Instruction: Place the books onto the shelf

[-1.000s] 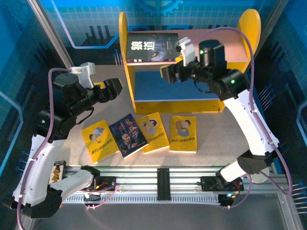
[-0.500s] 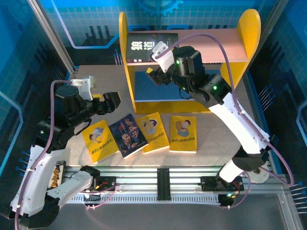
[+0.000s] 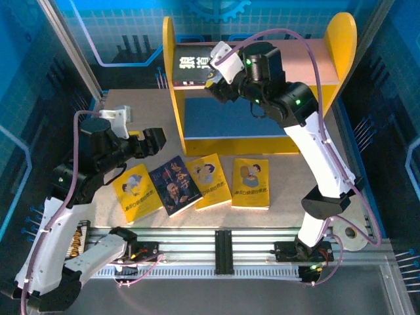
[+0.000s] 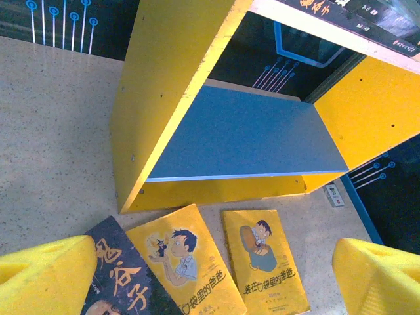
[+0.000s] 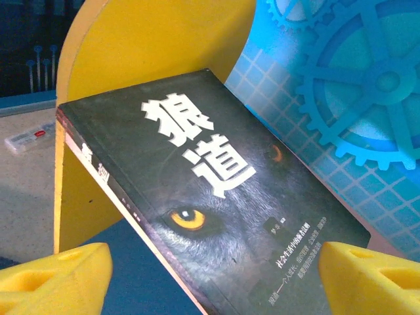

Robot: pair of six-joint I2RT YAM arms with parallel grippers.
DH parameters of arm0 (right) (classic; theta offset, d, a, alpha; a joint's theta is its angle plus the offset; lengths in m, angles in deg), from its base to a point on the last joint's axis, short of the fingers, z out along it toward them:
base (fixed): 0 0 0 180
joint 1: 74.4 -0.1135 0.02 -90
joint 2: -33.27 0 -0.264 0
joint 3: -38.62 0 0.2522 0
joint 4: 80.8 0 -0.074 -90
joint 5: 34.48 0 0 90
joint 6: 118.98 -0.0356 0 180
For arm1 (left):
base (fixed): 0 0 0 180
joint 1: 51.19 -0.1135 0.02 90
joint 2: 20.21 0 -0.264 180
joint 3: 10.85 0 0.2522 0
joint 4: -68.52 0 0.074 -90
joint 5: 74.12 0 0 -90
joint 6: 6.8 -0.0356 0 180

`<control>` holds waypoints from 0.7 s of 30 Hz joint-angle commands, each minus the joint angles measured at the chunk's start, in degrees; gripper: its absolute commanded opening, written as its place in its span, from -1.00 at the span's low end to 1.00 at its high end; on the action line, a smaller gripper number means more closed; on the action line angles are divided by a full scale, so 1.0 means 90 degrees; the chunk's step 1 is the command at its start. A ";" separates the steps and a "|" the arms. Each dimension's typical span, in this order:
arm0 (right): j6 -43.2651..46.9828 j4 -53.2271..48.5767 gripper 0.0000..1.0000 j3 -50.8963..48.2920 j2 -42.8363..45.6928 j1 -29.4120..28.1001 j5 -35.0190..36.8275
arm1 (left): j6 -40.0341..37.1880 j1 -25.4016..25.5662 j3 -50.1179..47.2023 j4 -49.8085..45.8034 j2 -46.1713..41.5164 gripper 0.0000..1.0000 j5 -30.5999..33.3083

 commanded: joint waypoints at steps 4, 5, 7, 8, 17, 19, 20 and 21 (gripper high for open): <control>0.0364 -0.0405 0.66 0.0218 -0.0062 0.0124 -0.0736 | 0.0008 -0.0020 -0.0106 0.0101 -0.0149 0.87 0.0117; 0.0427 -0.0428 0.66 0.0215 -0.0080 0.0129 -0.0748 | 0.0014 -0.0020 -0.0116 0.0108 -0.0163 0.87 0.0117; 0.0496 -0.0467 0.66 0.0225 -0.0115 0.0124 -0.0760 | 0.0022 -0.0020 -0.0120 0.0128 -0.0169 0.87 0.0116; 0.0518 -0.0476 0.66 0.0224 -0.0142 0.0140 -0.0761 | 0.0023 -0.0020 -0.0137 0.0130 -0.0173 0.88 0.0116; 0.0607 -0.0413 0.64 0.0243 -0.0314 0.0203 -0.0887 | 0.0026 -0.0022 -0.0160 0.0162 -0.0178 0.87 0.0138; 0.0588 -0.0376 0.64 0.0254 -0.0335 0.0230 -0.0900 | 0.0026 -0.0020 -0.0175 0.0160 -0.0183 0.87 0.0156; 0.0578 -0.0364 0.64 0.0254 -0.0353 0.0236 -0.0916 | 0.0021 -0.0020 -0.0184 0.0158 -0.0193 0.87 0.0155; 0.0569 -0.0343 0.64 0.0254 -0.0361 0.0241 -0.0922 | 0.0010 -0.0020 -0.0196 0.0166 -0.0209 0.87 0.0163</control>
